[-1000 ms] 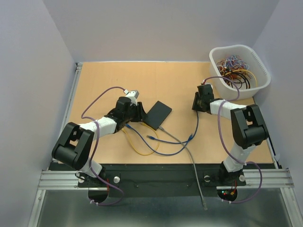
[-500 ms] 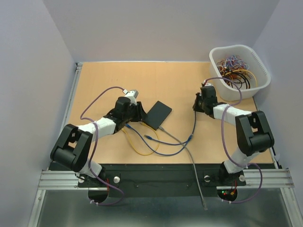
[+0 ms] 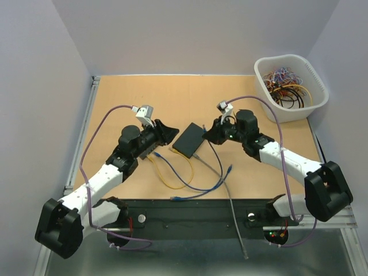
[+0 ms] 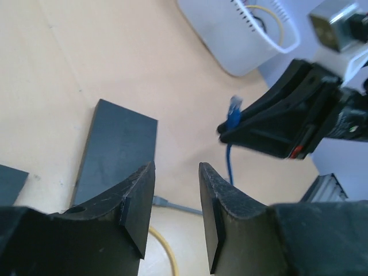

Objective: Insert the plug into the switch port

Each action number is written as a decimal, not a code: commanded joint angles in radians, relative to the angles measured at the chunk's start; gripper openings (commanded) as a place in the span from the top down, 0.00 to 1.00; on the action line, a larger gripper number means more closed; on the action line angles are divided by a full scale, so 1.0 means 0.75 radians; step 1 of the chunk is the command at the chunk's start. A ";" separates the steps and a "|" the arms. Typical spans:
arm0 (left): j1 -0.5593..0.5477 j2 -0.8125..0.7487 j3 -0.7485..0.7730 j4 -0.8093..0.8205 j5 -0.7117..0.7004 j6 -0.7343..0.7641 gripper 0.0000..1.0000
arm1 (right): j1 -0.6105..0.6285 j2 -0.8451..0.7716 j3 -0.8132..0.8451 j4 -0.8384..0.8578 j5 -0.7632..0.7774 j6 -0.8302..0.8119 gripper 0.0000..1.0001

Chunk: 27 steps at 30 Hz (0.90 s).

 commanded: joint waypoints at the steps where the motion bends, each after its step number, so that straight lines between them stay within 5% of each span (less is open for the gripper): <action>1: -0.025 -0.121 -0.074 0.102 0.050 -0.071 0.53 | 0.116 -0.090 -0.030 0.048 -0.141 -0.037 1.00; 10: -0.121 -0.277 -0.176 0.147 0.016 -0.139 0.52 | 0.312 -0.154 -0.059 0.050 -0.098 -0.033 1.00; 27: -0.194 -0.241 -0.174 0.157 -0.013 -0.133 0.52 | 0.470 -0.054 0.000 0.046 0.131 -0.047 1.00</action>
